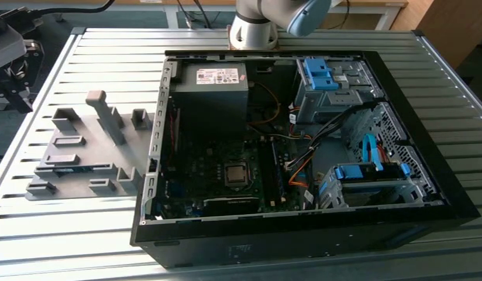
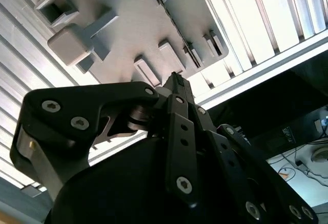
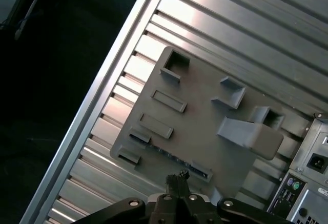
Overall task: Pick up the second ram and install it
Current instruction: 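Pick up the second ram and move it above second insertion slot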
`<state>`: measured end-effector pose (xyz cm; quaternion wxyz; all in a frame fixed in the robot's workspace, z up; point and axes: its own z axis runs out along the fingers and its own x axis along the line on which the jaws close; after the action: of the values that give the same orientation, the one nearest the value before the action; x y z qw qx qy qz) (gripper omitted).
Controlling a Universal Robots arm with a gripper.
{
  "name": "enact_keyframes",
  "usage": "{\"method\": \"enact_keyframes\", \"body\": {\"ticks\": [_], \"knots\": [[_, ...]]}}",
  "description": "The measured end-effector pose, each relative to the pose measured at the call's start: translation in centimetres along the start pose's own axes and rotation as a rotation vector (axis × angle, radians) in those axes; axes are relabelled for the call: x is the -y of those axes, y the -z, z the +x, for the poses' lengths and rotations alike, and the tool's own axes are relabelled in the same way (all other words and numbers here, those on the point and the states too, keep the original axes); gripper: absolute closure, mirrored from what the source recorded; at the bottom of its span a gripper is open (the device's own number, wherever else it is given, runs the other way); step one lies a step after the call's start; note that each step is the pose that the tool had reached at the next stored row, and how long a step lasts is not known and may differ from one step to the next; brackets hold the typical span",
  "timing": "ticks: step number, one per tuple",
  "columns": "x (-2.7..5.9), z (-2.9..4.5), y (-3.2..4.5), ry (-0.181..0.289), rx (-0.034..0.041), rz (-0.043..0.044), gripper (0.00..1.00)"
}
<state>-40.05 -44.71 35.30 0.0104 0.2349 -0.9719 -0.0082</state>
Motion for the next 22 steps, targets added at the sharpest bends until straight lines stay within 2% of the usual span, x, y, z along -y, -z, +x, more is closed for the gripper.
{"method": "enact_keyframes", "body": {"ticks": [22], "knots": [[-0.02, 0.04, -0.03, 0.157, -0.0034, 0.0029, 0.89]]}}
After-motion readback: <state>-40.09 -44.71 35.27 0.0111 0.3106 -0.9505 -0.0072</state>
